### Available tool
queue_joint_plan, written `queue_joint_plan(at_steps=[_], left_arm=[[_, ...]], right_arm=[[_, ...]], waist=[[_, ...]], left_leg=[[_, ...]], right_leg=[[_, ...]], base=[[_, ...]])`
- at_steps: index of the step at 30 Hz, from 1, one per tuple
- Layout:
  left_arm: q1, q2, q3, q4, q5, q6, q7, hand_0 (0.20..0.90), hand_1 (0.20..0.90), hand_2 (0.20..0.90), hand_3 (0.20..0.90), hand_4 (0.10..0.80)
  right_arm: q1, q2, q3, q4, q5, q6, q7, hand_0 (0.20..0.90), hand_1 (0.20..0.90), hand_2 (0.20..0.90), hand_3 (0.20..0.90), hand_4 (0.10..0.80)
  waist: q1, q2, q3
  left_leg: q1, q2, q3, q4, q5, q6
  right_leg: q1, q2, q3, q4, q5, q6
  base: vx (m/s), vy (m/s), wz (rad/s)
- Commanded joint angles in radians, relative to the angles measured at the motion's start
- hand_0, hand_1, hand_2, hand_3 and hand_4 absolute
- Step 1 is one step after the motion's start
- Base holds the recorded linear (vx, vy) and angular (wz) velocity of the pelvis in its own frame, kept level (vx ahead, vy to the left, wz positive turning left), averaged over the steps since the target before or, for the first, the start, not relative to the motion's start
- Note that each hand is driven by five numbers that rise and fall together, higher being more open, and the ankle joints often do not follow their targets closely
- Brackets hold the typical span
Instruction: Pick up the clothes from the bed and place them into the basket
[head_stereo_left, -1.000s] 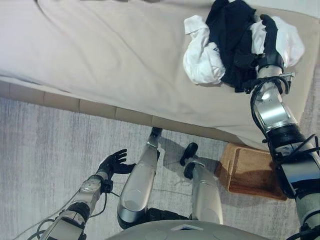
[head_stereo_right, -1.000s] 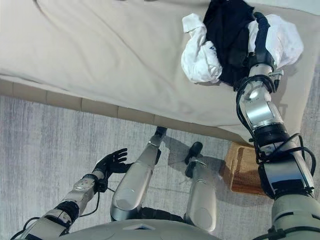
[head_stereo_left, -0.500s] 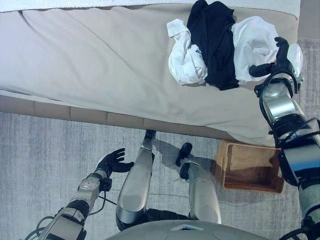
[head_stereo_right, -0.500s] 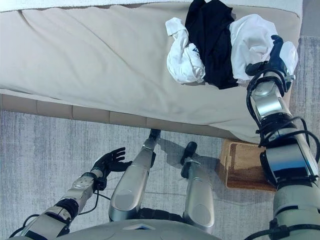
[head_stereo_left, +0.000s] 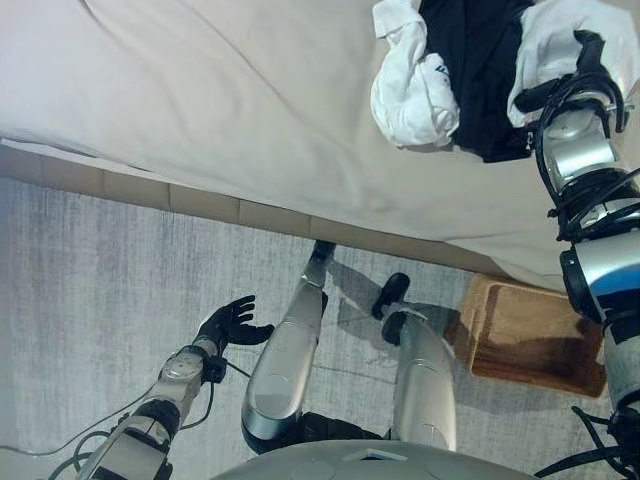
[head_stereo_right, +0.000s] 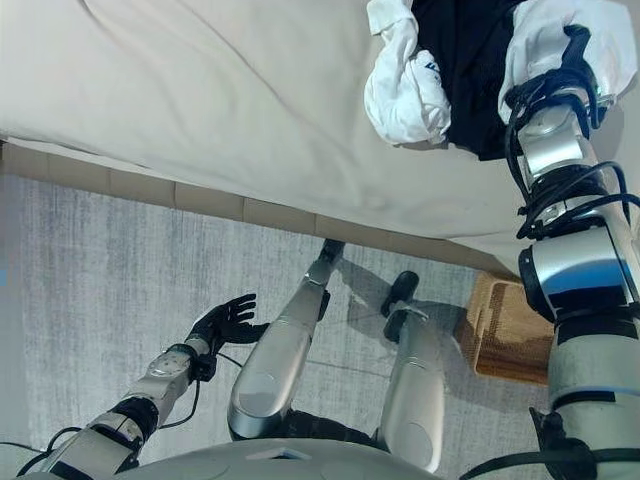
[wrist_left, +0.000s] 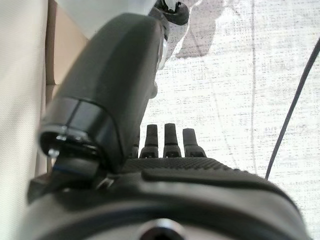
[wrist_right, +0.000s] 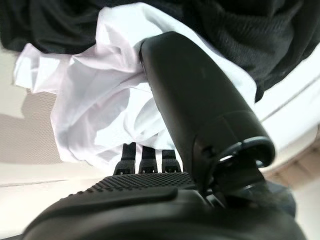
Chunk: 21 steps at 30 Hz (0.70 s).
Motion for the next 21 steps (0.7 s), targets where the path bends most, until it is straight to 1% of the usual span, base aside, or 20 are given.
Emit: queue_joint_plan(at_steps=[1,3,7,8,11,13,14,16,17,20,21], left_arm=[[0.093,0.011,-0.019,-0.035,0.011,-0.047,-0.007,0.9,0.9,0.9,0.9,0.8],[0.092,0.018,-0.018,-0.052,0.005,-0.052,-0.006,0.9,0.9,0.9,0.9,0.8],[0.062,0.037,-0.008,-0.069,0.002,-0.053,0.006,0.9,0.9,0.9,0.9,0.8],[0.043,0.046,-0.005,-0.073,-0.005,-0.047,0.011,0.9,0.9,0.9,0.9,0.8],[-0.029,0.082,-0.004,-0.102,-0.023,-0.004,0.02,0.9,0.9,0.9,0.9,0.8],[-0.068,0.11,-0.006,-0.135,-0.029,0.024,0.019,0.9,0.9,0.9,0.9,0.8],[-0.092,0.128,-0.008,-0.156,-0.032,0.038,0.016,0.9,0.9,0.9,0.9,0.8],[-0.12,0.149,-0.015,-0.175,-0.037,0.056,0.012,0.9,0.9,0.9,0.9,0.8],[-0.139,0.156,-0.022,-0.187,-0.032,0.078,0.014,0.9,0.9,0.9,0.9,0.8],[-0.153,0.155,-0.032,-0.179,-0.022,0.109,0.011,0.9,0.9,0.9,0.9,0.8],[-0.153,0.154,-0.033,-0.176,-0.018,0.113,0.009,0.9,0.9,0.9,0.9,0.8]], right_arm=[[-0.111,-0.09,0.089,-0.094,-0.025,-0.05,-0.047,0.3,0.3,0.3,0.2,0.1],[-0.107,-0.103,0.106,-0.119,-0.032,-0.042,-0.014,0.3,0.3,0.3,0.2,0.1],[-0.078,-0.13,0.101,-0.136,-0.026,-0.043,0.043,0.3,0.3,0.3,0.2,0.1],[-0.073,-0.134,0.098,-0.13,-0.027,-0.03,0.071,0.3,0.3,0.3,0.2,0.1],[-0.071,-0.144,0.104,-0.081,-0.043,-0.032,0.132,0.3,0.3,0.3,0.2,0.1],[-0.06,-0.157,0.106,-0.082,-0.036,-0.032,0.149,0.3,0.3,0.3,0.2,0.1],[-0.047,-0.166,0.098,-0.094,-0.023,-0.035,0.151,0.3,0.3,0.3,0.2,0.1],[-0.024,-0.175,0.085,-0.117,-0.023,-0.045,0.141,0.3,0.3,0.3,0.2,0.1],[-0.01,-0.184,0.077,-0.145,-0.017,-0.051,0.121,0.3,0.3,0.3,0.2,0.1],[0.012,-0.201,0.06,-0.249,-0.009,-0.082,0.035,0.3,0.3,0.3,0.2,0.1],[0.015,-0.203,0.057,-0.262,-0.006,-0.083,0.027,0.3,0.3,0.3,0.2,0.1]], waist=[[0.002,0.059,-0.036],[-0.008,0.056,-0.036],[-0.031,0.042,-0.037],[-0.039,0.036,-0.037],[-0.055,0.023,-0.055],[-0.067,0.014,-0.068],[-0.076,0.012,-0.074],[-0.088,0.001,-0.085],[-0.097,-0.01,-0.093],[-0.12,-0.035,-0.113],[-0.122,-0.038,-0.115]], left_leg=[[-0.013,-0.039,0.015,0.067,-0.063,0.088],[0.002,-0.041,0.017,0.072,-0.071,0.088],[0.029,-0.042,0.033,0.099,-0.091,0.091],[0.039,-0.043,0.039,0.105,-0.098,0.092],[0.067,-0.04,0.06,0.11,-0.111,0.095],[0.087,-0.036,0.073,0.105,-0.117,0.098],[0.087,-0.033,0.082,0.094,-0.092,0.103],[0.106,-0.029,0.092,0.083,-0.098,0.108],[0.124,-0.025,0.1,0.071,-0.103,0.111],[0.164,-0.018,0.124,0.057,-0.124,0.116],[0.168,-0.017,0.127,0.056,-0.126,0.117]], right_leg=[[0.034,0.047,-0.026,-0.039,0.027,-0.04],[0.046,0.05,-0.015,-0.041,0.026,-0.043],[0.076,0.052,-0.001,-0.046,0.033,-0.042],[0.088,0.053,0.003,-0.051,0.037,-0.04],[0.113,0.054,0.016,-0.065,0.048,-0.033],[0.131,0.054,0.026,-0.077,0.056,-0.026],[0.133,0.056,0.023,-0.094,0.088,-0.028],[0.149,0.058,0.034,-0.113,0.1,-0.019],[0.167,0.058,0.041,-0.135,0.11,-0.012],[0.208,0.057,0.061,-0.183,0.133,0.004],[0.213,0.056,0.063,-0.188,0.136,0.005]], base=[[-0.036,0.073,-0.01],[-0.027,0.08,-0.04],[-0.021,0.071,-0.06],[-0.011,0.053,-0.06],[0.008,0.073,-0.09],[-0.033,0.076,-0.05],[-0.09,0.082,-0.04],[-0.07,0.046,-0.09],[-0.043,0.019,-0.08],[-0.058,0.024,-0.18],[-0.054,0.038,-0.3]])
